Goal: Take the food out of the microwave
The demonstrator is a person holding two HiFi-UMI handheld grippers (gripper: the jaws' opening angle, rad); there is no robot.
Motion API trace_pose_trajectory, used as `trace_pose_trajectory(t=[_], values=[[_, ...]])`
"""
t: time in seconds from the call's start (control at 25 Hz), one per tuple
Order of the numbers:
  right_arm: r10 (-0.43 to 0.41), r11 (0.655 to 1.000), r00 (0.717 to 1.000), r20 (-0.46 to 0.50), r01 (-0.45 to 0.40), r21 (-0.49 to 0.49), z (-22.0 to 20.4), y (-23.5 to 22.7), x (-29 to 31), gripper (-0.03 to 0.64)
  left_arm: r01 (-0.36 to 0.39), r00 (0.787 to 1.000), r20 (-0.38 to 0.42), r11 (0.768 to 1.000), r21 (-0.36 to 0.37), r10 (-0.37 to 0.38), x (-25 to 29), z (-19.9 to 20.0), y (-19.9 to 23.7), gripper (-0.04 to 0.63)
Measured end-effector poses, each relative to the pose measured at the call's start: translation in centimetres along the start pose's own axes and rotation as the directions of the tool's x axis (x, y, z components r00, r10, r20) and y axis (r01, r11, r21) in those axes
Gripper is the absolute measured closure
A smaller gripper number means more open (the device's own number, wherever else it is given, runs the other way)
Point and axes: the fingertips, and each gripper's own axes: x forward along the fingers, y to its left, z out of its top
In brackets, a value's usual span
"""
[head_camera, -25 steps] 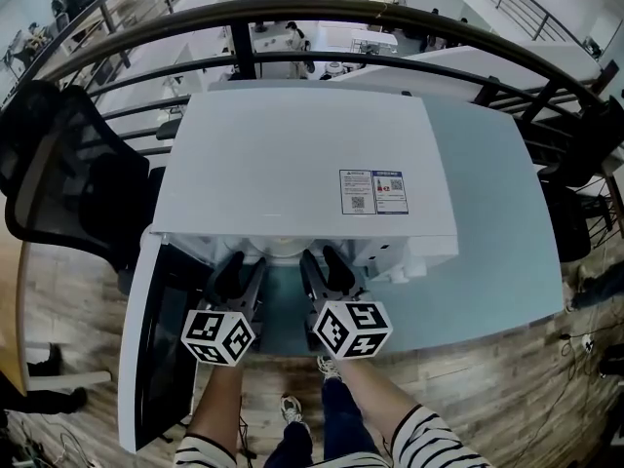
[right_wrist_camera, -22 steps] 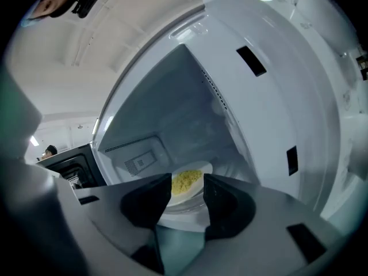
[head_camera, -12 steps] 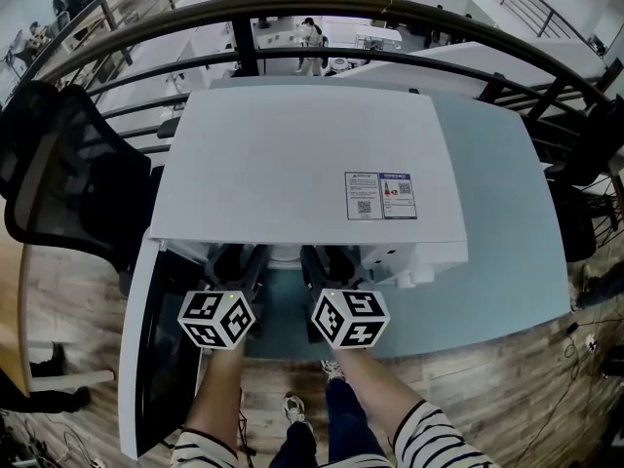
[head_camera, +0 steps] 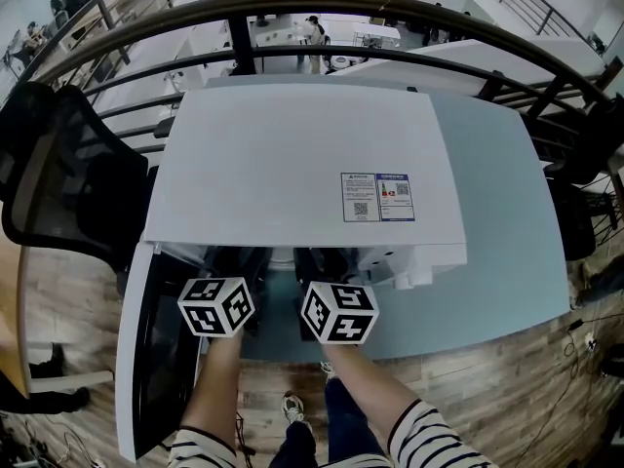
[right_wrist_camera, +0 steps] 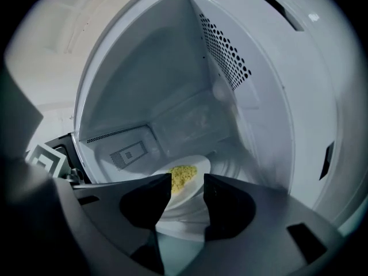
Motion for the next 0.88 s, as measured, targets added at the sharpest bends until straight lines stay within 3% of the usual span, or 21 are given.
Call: trace_pose_trajectory(t=[0.2,0.64,0.88], values=[[-0.042,0.999,0.999,-0.018,0.043,0.008,-0.2,-0.4,0.2,0.447,0.011,1.000,-0.006,1.000,-0.026,-0.011,0.1,0.2,0.2,0.370],[0.002,0.999,1.000,0.004,-0.002,0.048,-0.2,0.2,0.0,0.447,0.073,0.997,-0.027,0.997,0.003,-0.073,-0.1,-0.1,-0.3,0.370],[0.019,0.996,1.000,0.012,-0.020,0.089,-0.5,0.4,-0.7,0.446,0.088,0.996,0.000,0.995,-0.043,-0.088,-0.7,-0.1,-0.5,0.371]])
